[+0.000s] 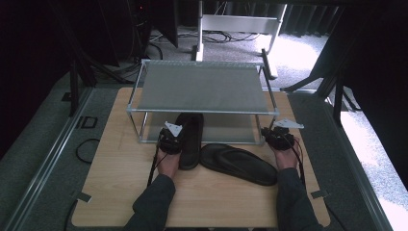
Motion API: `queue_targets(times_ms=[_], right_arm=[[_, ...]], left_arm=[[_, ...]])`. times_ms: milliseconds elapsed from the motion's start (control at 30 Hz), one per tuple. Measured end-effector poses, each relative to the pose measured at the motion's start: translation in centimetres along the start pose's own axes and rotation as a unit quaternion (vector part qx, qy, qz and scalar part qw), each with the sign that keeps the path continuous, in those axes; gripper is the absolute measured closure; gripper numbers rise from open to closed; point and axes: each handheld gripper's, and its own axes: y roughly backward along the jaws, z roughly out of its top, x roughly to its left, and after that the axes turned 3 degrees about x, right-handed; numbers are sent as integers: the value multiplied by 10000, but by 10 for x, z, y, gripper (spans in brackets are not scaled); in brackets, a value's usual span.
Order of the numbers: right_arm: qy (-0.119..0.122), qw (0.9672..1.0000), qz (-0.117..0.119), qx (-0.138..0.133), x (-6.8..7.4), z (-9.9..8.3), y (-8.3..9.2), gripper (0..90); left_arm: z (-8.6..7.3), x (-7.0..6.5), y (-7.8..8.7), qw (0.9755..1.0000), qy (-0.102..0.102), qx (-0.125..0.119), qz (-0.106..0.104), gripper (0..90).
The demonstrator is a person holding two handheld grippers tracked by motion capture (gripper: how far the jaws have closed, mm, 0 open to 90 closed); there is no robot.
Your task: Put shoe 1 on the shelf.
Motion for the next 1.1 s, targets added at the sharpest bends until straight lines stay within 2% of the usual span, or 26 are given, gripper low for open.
queue_targets(times_ms=[133,300,333,367,400,433,533,633,700,833,867,967,1033,1100], right_arm=[[10,10000,14,3,0,0,0,810],[19,10000,15,4,0,0,0,809],[21,10000,14,6,0,0,0,809],[19,10000,12,5,0,0,0,809],[18,10000,9,6,0,0,0,809],[17,10000,0,7,0,0,0,809],[4,10000,-15,8,0,0,0,809],[0,10000,-24,15,0,0,0,809],[2,10000,-12,15,0,0,0,810],[1,10000,-5,10,0,1,-1,809],[-3,10000,-8,12,0,1,-1,809],[-9,10000,-10,11,0,1,-1,809],[-12,10000,-9,6,0,1,-1,809],[-17,10000,-14,7,0,1,-1,809]], left_arm=[[-5,0,17,9998,-11,-143,-138,545],[-13,5,52,9985,-14,-328,-432,437],[-16,6,59,9978,43,-357,-560,417],[-19,7,68,9973,2,-383,-626,401],[-23,6,74,9975,8,-440,-558,389],[-26,5,80,9972,22,-457,-590,378],[-34,3,90,9960,20,-420,-783,370],[-42,-3,98,9951,-189,-291,-930,348],[-51,-7,104,9940,-244,-245,-1038,337],[-61,-11,112,9943,-369,-99,-998,293],[-64,-12,114,9932,-471,-4,-1062,267],[-67,-13,116,9919,-543,43,-1145,228],[-72,-16,113,9899,-707,182,-1215,197],[-73,-17,109,9897,-734,237,-1205,195]])
